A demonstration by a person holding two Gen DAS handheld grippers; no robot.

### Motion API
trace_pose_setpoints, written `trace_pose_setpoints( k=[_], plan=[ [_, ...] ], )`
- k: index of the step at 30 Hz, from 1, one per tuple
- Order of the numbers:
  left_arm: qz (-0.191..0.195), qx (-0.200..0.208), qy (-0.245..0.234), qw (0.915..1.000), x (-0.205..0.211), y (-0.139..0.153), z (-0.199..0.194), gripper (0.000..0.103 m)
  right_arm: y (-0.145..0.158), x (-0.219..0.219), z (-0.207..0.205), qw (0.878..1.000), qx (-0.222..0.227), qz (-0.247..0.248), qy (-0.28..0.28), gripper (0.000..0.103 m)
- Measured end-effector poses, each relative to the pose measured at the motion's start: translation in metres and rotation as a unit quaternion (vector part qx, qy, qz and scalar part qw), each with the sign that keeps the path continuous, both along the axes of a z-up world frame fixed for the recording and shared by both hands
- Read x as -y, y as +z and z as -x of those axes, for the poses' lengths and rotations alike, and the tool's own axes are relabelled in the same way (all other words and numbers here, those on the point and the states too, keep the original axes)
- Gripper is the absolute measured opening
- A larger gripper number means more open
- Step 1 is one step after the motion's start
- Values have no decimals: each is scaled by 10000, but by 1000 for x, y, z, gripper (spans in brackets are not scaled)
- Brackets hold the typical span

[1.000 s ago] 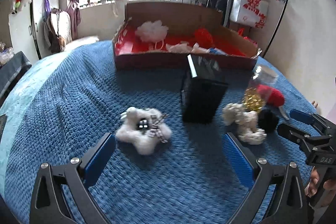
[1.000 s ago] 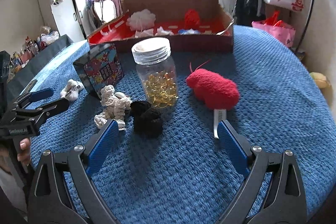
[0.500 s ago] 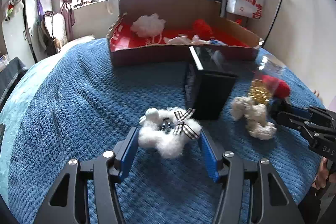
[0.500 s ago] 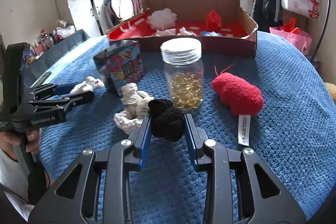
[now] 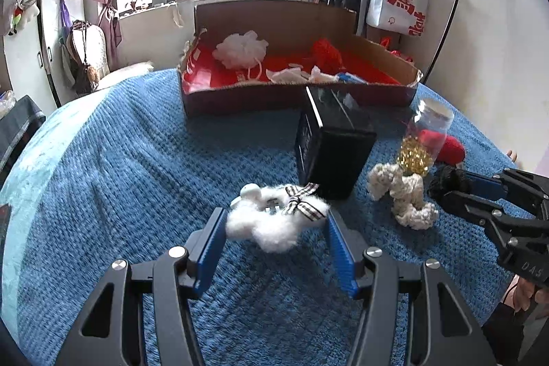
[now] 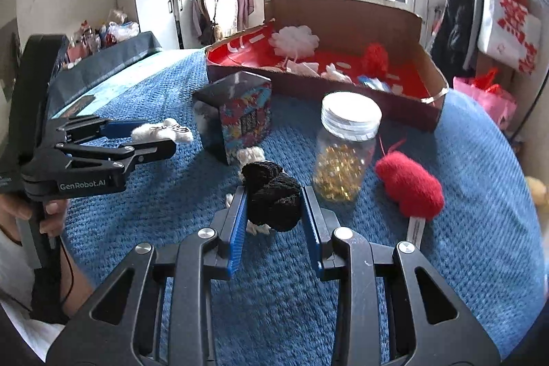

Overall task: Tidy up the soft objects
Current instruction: 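Carry the plush bunny and black hair tie with both tools into the box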

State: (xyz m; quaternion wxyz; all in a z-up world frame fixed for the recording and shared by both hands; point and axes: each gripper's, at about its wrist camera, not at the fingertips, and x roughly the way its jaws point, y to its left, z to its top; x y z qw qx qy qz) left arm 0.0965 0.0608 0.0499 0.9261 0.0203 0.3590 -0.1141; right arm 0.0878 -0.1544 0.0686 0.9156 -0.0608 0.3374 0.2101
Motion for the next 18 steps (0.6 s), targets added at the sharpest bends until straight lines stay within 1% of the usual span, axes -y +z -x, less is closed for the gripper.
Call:
trace_pose_setpoints(
  k=[4, 7, 10, 16, 18],
  plan=[
    [-13, 30, -64, 10000, -3, 7, -10, 59, 6, -13, -6, 9997, 65, 232, -30, 29],
    [-16, 38, -138, 9999, -5, 12, -18, 59, 11, -25, -11, 9983, 215, 536, -97, 29],
    [-3, 34, -214, 9998, -8, 17, -28, 59, 18, -33, -17, 9968, 291, 733, -97, 29],
    [49, -8, -381, 9993, -14, 24, -47, 59, 27, -47, -30, 9914, 305, 1271, -25, 29],
    [23, -56, -456, 9989, -14, 26, -56, 59, 29, -51, -35, 9872, 299, 1564, 24, 29]
  ],
)
